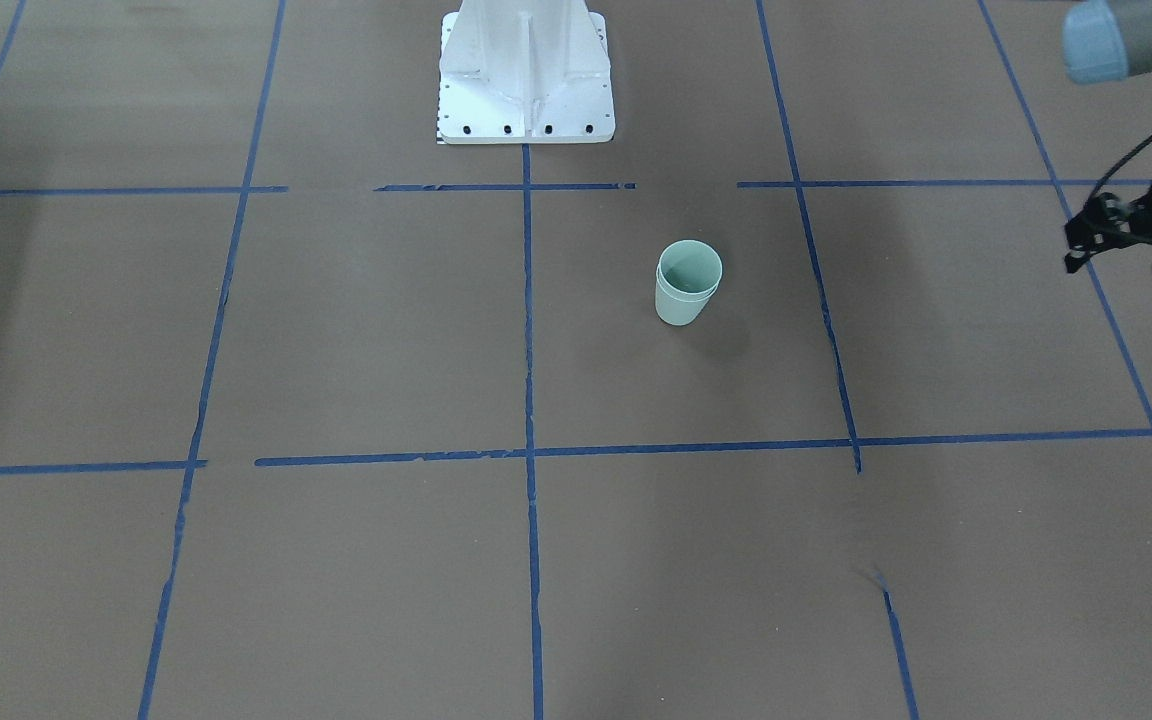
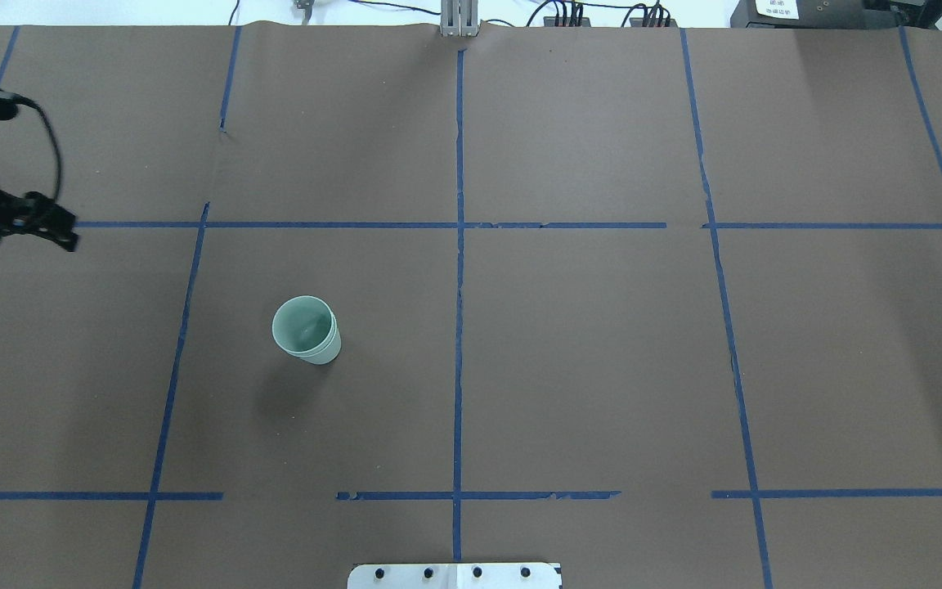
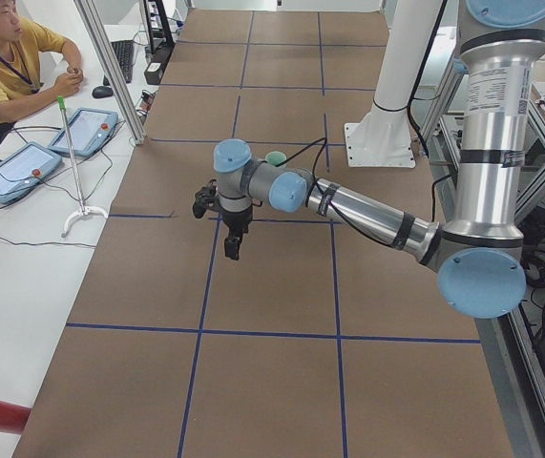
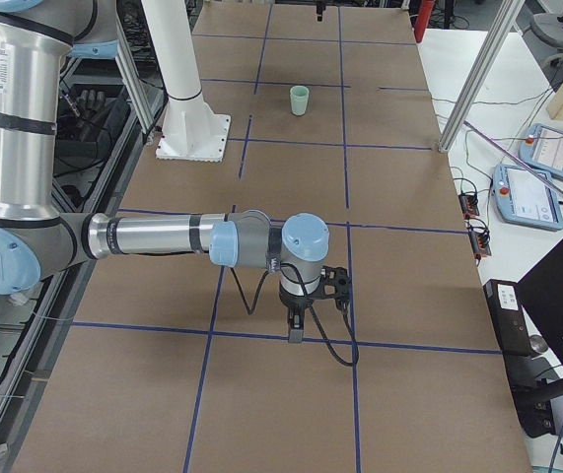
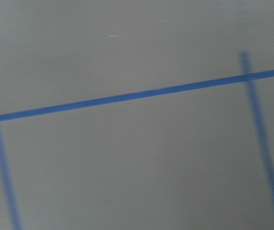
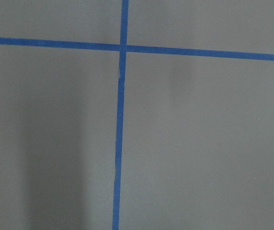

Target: Stack cups

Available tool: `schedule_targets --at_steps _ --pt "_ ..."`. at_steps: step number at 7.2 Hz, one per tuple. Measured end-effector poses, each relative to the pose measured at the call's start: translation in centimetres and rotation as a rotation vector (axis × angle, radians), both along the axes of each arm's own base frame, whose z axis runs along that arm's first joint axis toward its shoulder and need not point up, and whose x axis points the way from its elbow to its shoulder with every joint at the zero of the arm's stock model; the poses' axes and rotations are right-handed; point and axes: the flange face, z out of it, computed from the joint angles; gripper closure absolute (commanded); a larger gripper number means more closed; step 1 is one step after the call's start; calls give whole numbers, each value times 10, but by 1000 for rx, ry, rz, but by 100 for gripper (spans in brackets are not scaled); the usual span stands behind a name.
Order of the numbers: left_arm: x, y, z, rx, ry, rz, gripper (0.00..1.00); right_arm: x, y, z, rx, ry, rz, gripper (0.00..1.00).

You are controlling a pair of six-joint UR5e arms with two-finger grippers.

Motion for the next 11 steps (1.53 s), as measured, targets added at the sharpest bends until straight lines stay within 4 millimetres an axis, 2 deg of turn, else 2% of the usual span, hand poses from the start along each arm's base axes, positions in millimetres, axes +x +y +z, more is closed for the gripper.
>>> schedule_targets --at_steps 1,2,3,4,6,11 --pt "-52 13 48 -28 -19 -21 0 0 0 0 0 0 0 0" --pt "-90 26 87 -50 -27 -28 0 0 0 0 1 0 0 0" --pt "-115 38 114 -65 -23 -29 0 0 0 0 1 0 1 0" --pt "-127 46 126 -77 -8 -32 0 0 0 0 1 0 1 0" --pt "-132 52 131 -87 16 -40 0 0 0 0 1 0 1 0" --pt "-133 49 122 -58 10 -39 0 0 0 0 1 0 0 0"
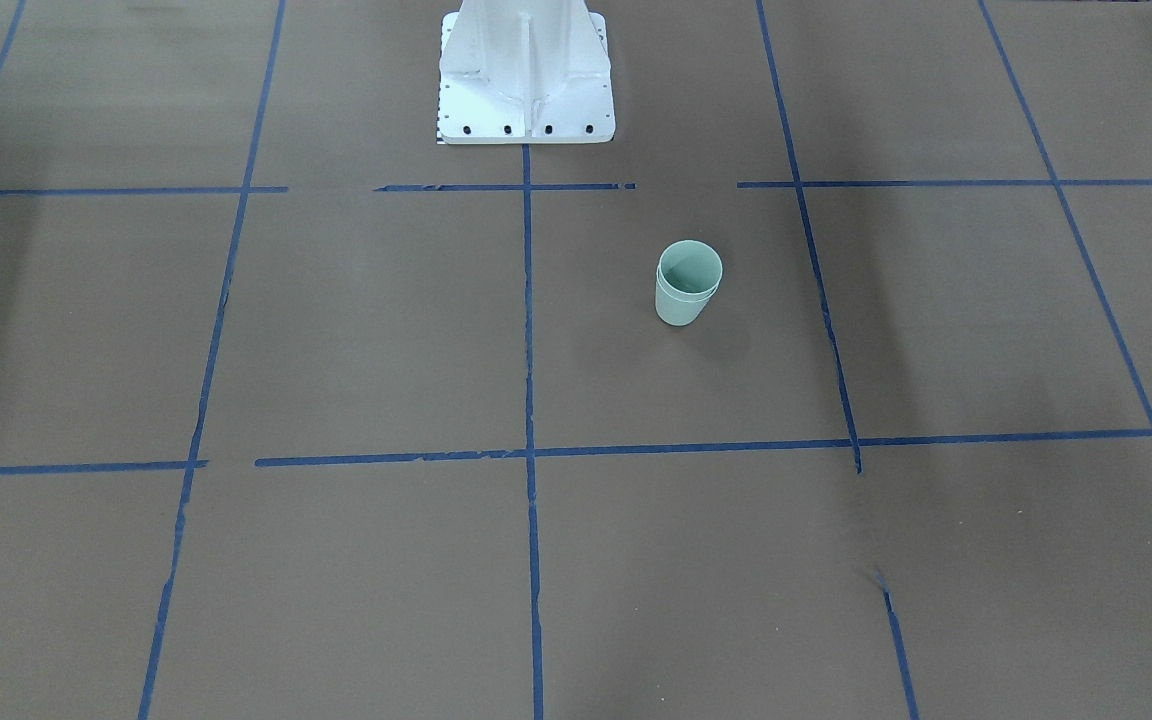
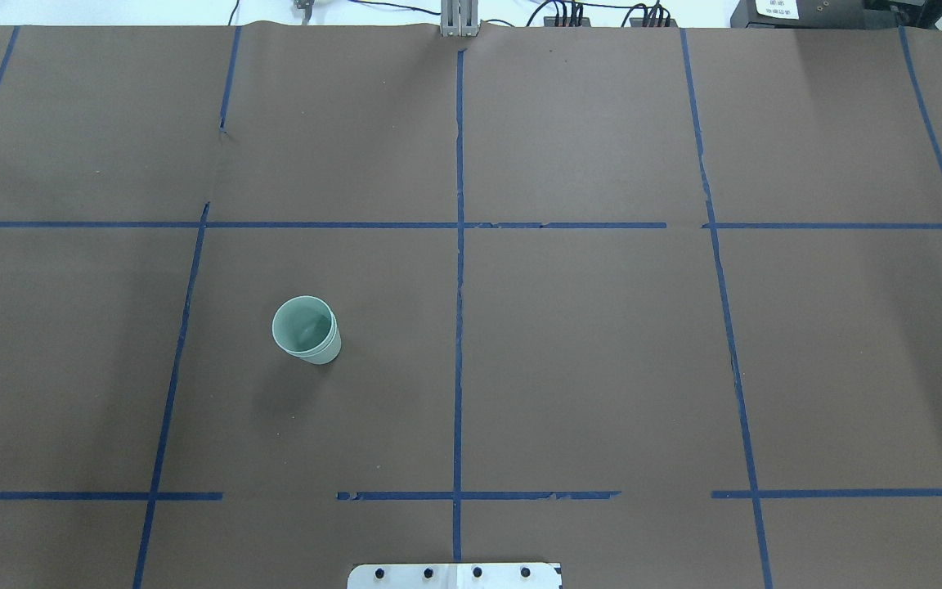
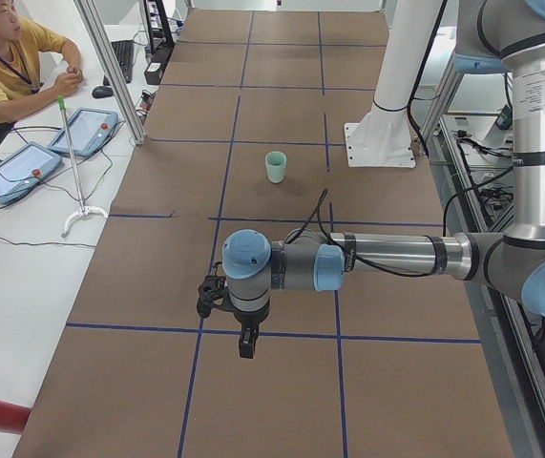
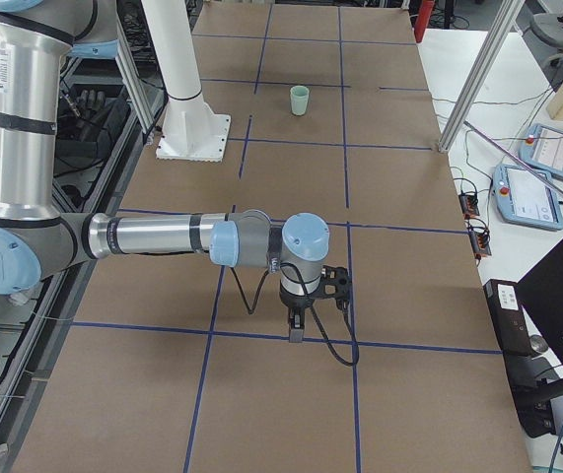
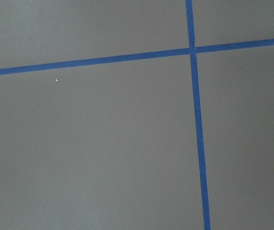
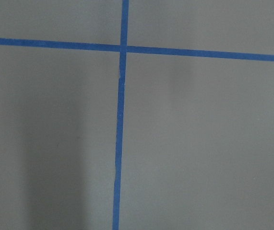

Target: Stack cups

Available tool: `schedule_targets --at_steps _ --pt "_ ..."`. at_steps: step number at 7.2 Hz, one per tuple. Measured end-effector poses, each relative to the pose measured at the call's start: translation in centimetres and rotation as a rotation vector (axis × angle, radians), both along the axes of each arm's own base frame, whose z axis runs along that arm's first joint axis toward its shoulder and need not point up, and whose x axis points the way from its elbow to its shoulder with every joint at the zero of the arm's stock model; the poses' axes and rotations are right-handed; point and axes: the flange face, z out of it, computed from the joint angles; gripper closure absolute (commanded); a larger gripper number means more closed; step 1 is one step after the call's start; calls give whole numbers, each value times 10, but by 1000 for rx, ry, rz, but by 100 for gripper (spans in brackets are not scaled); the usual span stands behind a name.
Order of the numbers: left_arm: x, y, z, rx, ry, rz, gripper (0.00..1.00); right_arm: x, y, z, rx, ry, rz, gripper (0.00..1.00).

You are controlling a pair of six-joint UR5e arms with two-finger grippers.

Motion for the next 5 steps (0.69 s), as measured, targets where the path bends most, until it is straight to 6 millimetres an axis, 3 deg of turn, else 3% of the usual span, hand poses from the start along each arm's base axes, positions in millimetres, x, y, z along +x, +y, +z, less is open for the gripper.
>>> schedule_targets --at_steps 5 --pt "0 0 -3 11 2 3 0 0 0 0 0 0 0 0"
